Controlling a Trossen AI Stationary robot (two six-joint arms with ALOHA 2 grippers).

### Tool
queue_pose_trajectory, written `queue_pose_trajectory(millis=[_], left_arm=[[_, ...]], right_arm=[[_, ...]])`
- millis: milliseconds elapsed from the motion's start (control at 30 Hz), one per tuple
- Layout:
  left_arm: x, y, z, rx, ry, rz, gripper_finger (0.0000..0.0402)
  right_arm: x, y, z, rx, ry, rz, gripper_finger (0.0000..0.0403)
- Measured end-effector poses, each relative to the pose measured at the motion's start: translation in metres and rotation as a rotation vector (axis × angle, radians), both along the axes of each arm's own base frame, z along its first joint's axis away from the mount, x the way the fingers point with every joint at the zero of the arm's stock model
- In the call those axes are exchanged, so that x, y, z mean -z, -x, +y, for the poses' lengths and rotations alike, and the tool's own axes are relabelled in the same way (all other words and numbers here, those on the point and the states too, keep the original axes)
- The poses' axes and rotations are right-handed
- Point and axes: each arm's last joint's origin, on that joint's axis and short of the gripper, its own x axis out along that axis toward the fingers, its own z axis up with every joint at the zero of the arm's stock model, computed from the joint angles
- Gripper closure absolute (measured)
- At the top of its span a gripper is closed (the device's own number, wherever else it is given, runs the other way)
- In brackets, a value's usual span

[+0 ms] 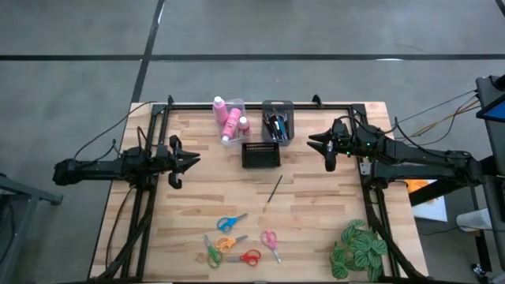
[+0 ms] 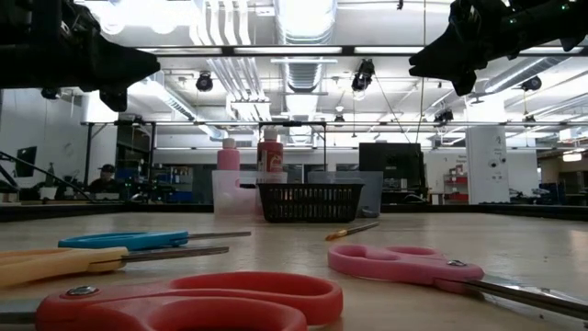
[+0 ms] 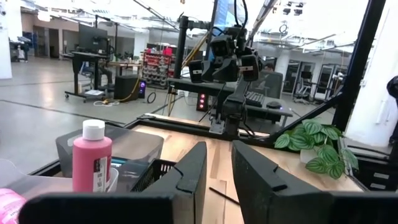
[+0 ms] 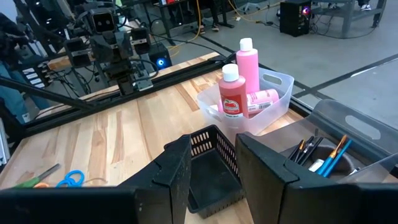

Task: Pick & Place Paint Supplies
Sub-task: Put the black paint brush into the gray bin

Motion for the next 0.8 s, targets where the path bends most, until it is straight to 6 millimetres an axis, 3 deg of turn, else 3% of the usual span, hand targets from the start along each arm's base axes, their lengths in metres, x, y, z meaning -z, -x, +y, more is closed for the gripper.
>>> queue_pose_trajectory(millis=[400,800], left_arm=[[0.004,0.0,0.0,0.001,0.007,0.044,0.0322],[0.027,0.001,0.0,0.0,0.015,0.278,0.0322]], right_arm=[[0.0,0.0,0.0,0.0,0.0,0.0,0.0278],[0.0,0.0,0.0,0.0,0.0,0.0,0.0278]])
